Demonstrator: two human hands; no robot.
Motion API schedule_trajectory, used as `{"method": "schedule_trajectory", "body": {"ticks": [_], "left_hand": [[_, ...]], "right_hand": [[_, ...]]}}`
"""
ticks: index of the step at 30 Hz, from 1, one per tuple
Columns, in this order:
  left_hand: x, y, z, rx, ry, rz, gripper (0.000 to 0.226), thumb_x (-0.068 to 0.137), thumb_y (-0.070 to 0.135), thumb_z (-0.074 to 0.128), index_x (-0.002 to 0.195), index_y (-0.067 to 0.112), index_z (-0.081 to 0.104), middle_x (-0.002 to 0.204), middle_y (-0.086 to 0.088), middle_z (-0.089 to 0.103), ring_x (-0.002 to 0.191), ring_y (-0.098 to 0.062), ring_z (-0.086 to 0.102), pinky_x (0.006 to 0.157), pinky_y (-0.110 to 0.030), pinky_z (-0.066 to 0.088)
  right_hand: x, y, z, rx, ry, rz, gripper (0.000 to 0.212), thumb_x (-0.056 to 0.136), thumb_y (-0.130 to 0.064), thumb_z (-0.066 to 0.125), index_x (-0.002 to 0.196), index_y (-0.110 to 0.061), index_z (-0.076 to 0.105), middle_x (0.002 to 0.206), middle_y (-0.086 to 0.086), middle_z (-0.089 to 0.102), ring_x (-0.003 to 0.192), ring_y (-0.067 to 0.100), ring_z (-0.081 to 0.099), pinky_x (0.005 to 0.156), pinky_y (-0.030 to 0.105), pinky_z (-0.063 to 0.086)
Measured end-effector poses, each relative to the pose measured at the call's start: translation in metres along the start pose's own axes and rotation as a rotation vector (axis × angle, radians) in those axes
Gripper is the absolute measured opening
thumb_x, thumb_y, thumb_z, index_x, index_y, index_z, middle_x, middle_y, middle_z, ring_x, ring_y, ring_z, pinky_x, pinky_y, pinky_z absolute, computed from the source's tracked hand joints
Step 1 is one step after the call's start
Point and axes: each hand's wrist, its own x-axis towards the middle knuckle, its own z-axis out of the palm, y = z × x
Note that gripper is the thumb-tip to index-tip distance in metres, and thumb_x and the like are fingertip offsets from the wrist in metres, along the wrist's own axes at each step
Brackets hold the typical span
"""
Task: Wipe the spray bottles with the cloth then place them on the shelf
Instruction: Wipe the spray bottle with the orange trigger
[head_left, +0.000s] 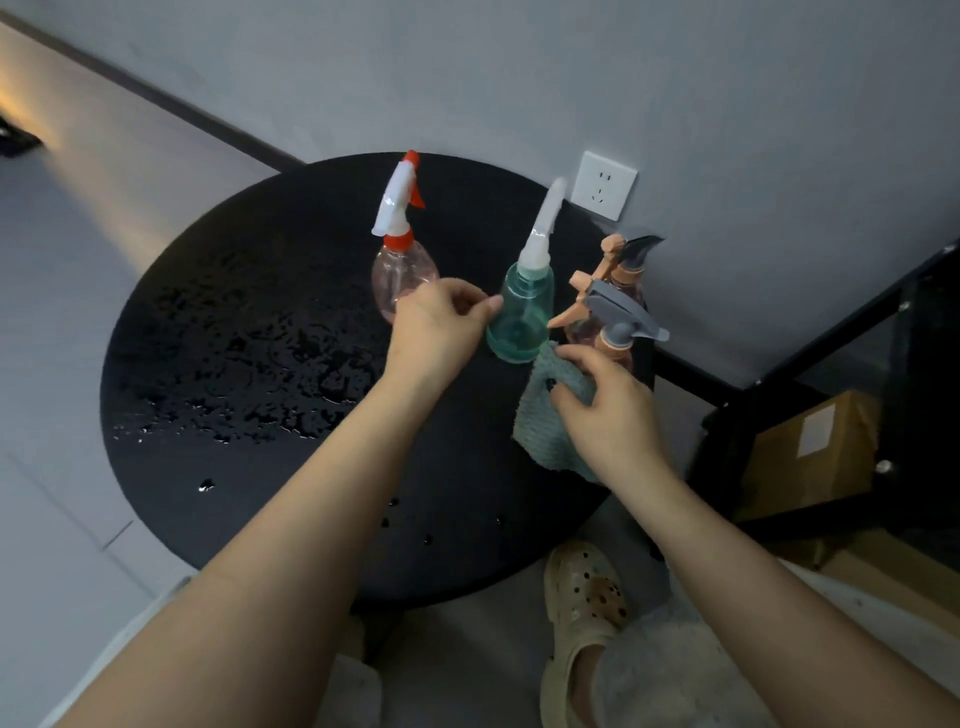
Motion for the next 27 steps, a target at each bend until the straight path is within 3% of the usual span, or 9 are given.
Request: {"method": "schedule_trajectory", "body": {"ticks": [4, 9, 13, 16, 18, 20, 24, 27], "left_hand": [[0.016, -0.021, -0.030, -0.086, 0.178, -0.114, 0.023, 0.088, 0.032, 0.063, 0.104, 0.016, 0.062, 0.089, 0.010, 0.059, 0.078, 0.000, 0.052, 0.055, 0.000, 0.036], [0.045, -0.042, -0.046, -0.087, 0.214, -0.155, 0.045, 0.087, 0.036, 0.064, 0.124, 0.014, 0.051, 0.117, -0.002, 0.059, 0.097, -0.009, 0.052, 0.075, -0.020, 0.039], [0.073, -0.053, -0.044, -0.087, 0.149, -0.164, 0.063, 0.084, 0.039, 0.067, 0.137, 0.015, 0.042, 0.132, -0.006, 0.051, 0.117, -0.016, 0.050, 0.083, -0.022, 0.039], [0.086, -0.054, -0.038, -0.154, 0.112, -0.068, 0.046, 0.084, 0.031, 0.069, 0.126, 0.020, 0.053, 0.115, 0.003, 0.058, 0.105, -0.009, 0.054, 0.083, -0.018, 0.045], [0.093, -0.051, -0.035, -0.193, 0.112, -0.003, 0.020, 0.086, 0.026, 0.066, 0.105, 0.025, 0.059, 0.096, 0.004, 0.061, 0.088, -0.007, 0.054, 0.071, -0.014, 0.045], [0.097, -0.049, -0.034, -0.216, 0.135, 0.012, 0.007, 0.088, 0.027, 0.065, 0.092, 0.025, 0.059, 0.087, -0.001, 0.062, 0.080, -0.010, 0.055, 0.069, -0.020, 0.048], [0.092, -0.056, -0.033, -0.237, 0.179, 0.012, 0.019, 0.089, 0.028, 0.062, 0.086, 0.009, 0.065, 0.088, -0.017, 0.066, 0.075, -0.013, 0.055, 0.075, -0.039, 0.049], [0.081, -0.062, -0.042, -0.257, 0.190, -0.032, 0.020, 0.088, 0.033, 0.063, 0.097, 0.016, 0.068, 0.095, -0.005, 0.070, 0.088, -0.011, 0.063, 0.076, -0.028, 0.049]], "right_hand": [[0.020, -0.028, 0.025, 0.064, 0.043, -0.024, 0.037, 0.089, -0.012, 0.058, 0.125, -0.020, 0.057, 0.126, -0.003, 0.058, 0.118, 0.013, 0.050, 0.093, 0.016, 0.033], [0.047, -0.061, 0.054, 0.164, 0.092, -0.016, 0.038, 0.091, -0.012, 0.056, 0.128, -0.018, 0.055, 0.129, -0.001, 0.057, 0.120, 0.015, 0.050, 0.104, 0.029, 0.039], [0.064, -0.070, 0.074, 0.210, 0.117, -0.007, 0.037, 0.092, -0.010, 0.054, 0.128, -0.018, 0.054, 0.124, 0.000, 0.058, 0.114, 0.012, 0.053, 0.092, 0.015, 0.038], [0.072, -0.071, 0.084, 0.214, 0.134, 0.005, 0.036, 0.091, -0.008, 0.054, 0.127, -0.017, 0.055, 0.121, 0.001, 0.059, 0.110, 0.012, 0.054, 0.084, 0.007, 0.032], [0.076, -0.071, 0.089, 0.224, 0.143, 0.021, 0.037, 0.091, -0.008, 0.054, 0.127, -0.016, 0.055, 0.122, 0.001, 0.059, 0.111, 0.013, 0.054, 0.089, 0.011, 0.036], [0.077, -0.072, 0.093, 0.239, 0.142, 0.032, 0.037, 0.091, -0.008, 0.054, 0.127, -0.017, 0.055, 0.123, 0.001, 0.059, 0.112, 0.014, 0.055, 0.096, 0.019, 0.041], [0.075, -0.073, 0.094, 0.245, 0.131, 0.016, 0.036, 0.092, -0.008, 0.054, 0.127, -0.017, 0.055, 0.122, -0.001, 0.058, 0.110, 0.009, 0.053, 0.090, 0.011, 0.037], [0.071, -0.074, 0.086, 0.249, 0.135, 0.008, 0.036, 0.092, -0.009, 0.055, 0.126, -0.018, 0.055, 0.121, -0.004, 0.058, 0.106, 0.004, 0.051, 0.086, 0.006, 0.033]]}}
